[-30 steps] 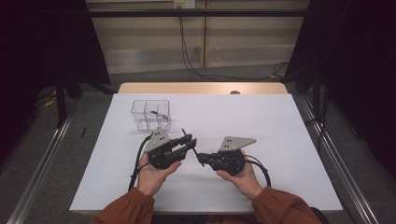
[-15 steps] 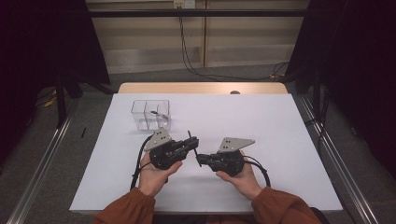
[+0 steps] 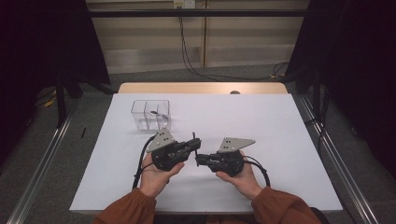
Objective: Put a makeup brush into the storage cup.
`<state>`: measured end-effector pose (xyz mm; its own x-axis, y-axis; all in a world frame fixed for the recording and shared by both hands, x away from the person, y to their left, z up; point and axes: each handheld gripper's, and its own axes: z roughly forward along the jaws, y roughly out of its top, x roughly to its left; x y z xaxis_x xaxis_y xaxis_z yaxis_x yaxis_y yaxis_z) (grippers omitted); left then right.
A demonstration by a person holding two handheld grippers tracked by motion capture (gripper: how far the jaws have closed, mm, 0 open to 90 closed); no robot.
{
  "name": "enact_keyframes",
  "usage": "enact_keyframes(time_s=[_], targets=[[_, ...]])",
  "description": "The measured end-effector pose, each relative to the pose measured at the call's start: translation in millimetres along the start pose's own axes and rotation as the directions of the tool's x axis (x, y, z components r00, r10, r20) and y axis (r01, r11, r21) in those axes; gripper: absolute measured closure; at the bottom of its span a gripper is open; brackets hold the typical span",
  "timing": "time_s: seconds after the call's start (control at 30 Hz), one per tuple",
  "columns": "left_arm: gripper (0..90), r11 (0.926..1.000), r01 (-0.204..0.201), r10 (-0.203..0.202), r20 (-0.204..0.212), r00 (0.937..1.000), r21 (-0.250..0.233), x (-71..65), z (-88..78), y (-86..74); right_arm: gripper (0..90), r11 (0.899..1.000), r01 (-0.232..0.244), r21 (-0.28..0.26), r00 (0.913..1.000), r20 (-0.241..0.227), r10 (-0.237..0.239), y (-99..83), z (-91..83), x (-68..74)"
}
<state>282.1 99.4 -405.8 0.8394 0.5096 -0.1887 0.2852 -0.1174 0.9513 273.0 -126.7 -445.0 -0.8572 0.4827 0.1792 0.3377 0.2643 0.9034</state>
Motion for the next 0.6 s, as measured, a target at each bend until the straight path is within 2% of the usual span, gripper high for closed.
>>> enact_keyframes(time_s=[0.2,0.37,0.6], targets=[[85.7,1.0,-0.002,0.002,0.002,1.0,0.0,-0.2,0.1,0.1,75.3,1.0,-0.004,-0.009,0.9999,-0.014,0.004,0.0,-0.6,0.4],[85.7,0.9999,-0.01,0.01,0.008,0.9999,-0.002,-3.2,-1.4,1.0,59.6,1.0,-0.008,-0.015,0.9999,-0.012,0.008,0.4,-1.8,-0.2],[85.6,1.0,-0.002,0.002,0.001,1.0,-0.002,1.1,-2.6,0.6,38.0,1.0,-0.017,-0.019,0.9998,-0.009,0.017,0.6,-2.7,-1.1]])
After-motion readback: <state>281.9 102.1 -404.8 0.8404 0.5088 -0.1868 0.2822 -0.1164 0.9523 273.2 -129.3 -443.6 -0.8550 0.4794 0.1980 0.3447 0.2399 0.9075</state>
